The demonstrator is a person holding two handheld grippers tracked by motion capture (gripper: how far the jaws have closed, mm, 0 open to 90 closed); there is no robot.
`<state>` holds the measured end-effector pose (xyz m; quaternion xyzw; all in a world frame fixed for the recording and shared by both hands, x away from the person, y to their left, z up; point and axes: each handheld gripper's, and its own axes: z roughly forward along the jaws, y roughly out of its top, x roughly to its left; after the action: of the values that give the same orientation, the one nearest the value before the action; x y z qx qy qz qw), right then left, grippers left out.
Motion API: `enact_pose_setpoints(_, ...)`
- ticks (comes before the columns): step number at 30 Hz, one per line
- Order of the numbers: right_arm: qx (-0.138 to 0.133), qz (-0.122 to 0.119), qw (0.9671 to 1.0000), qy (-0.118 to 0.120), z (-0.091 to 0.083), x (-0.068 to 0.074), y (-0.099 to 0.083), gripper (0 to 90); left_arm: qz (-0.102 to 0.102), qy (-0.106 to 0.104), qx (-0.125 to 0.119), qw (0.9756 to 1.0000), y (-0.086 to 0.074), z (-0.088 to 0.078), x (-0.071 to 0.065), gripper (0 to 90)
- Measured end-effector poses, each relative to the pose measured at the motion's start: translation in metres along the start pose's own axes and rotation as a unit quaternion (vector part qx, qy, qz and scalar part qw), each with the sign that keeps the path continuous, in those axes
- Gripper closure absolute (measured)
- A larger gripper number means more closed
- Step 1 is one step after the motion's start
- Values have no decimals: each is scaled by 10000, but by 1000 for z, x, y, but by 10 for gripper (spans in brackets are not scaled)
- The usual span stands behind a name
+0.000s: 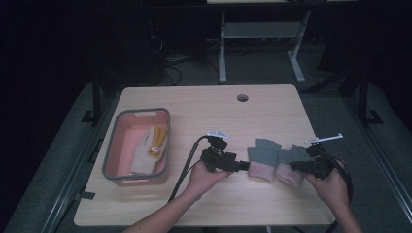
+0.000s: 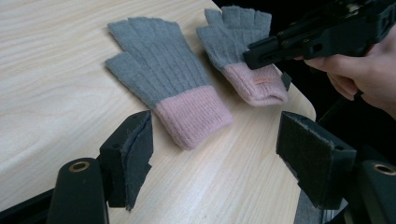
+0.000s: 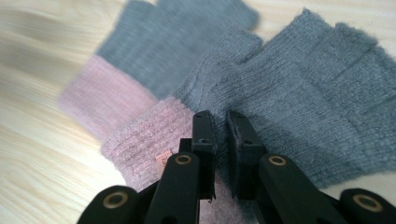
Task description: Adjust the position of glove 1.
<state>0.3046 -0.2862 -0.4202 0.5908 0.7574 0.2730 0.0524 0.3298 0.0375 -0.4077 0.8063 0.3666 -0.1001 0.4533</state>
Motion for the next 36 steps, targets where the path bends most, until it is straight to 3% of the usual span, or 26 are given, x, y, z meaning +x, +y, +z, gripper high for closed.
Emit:
enact_pose_setpoints(6, -67, -343, 9991, 230, 1, 22, 20, 820, -81, 50, -104, 9999, 0, -6, 4, 273)
enact_pose_setpoints(10, 66, -553, 9980, 284, 10, 36, 31, 817, -167, 72, -159, 9997, 0, -10, 9, 273)
enact_pose_setpoints(17, 207, -849, 9953, 419, 29, 49, 43, 817, -263, 121, -150, 9995, -3, -12, 16, 272)
enact_pose_setpoints(29, 338, -947, 9935, 542, 51, 54, 53, 786, -350, 60, -103, 9993, -4, -6, 19, 273)
enact_pose_setpoints(33, 430, -841, 9935, 640, 53, 52, 52, 705, -385, -2, -63, 9992, -4, 1, 19, 288)
enact_pose_setpoints(36, 309, -798, 9940, 678, 47, 49, 51, 656, -410, 13, -18, 9992, -3, 7, 17, 295)
